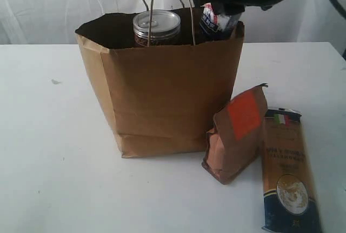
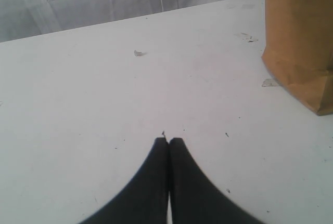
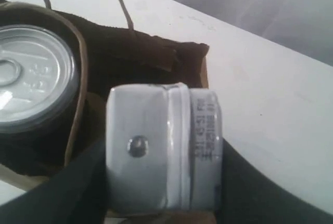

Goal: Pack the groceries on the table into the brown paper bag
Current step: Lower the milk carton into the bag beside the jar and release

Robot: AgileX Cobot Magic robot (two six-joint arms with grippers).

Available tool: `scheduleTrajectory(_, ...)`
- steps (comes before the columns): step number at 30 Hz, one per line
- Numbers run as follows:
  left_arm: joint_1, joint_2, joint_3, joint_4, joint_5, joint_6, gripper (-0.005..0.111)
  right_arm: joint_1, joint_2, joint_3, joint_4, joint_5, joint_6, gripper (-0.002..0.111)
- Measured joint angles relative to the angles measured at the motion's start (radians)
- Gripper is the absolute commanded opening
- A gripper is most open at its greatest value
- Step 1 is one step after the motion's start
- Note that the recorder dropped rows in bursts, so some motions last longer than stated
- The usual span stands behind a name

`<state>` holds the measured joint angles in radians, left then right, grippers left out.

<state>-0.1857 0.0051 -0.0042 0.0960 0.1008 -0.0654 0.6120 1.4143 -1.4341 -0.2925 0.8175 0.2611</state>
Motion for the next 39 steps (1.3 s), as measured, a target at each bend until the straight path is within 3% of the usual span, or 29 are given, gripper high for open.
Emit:
scheduleTrajectory(33,0.0,0.0,0.0,0.0,0.0,0.0,0.0,-0.013,0.156,0.0,0.006,-0.01,-0.043,0.001)
scheduleTrajectory(35,0.0,0.0,0.0,0.0,0.0,0.0,0.0,-0.013,0.158,0.0,0.006,-0.01,-0.043,0.005)
scheduleTrajectory(39,0.0,0.0,0.0,0.0,0.0,0.0,0.0,-0.013,0.158,0.0,0.008,-0.01,-0.045,0.028)
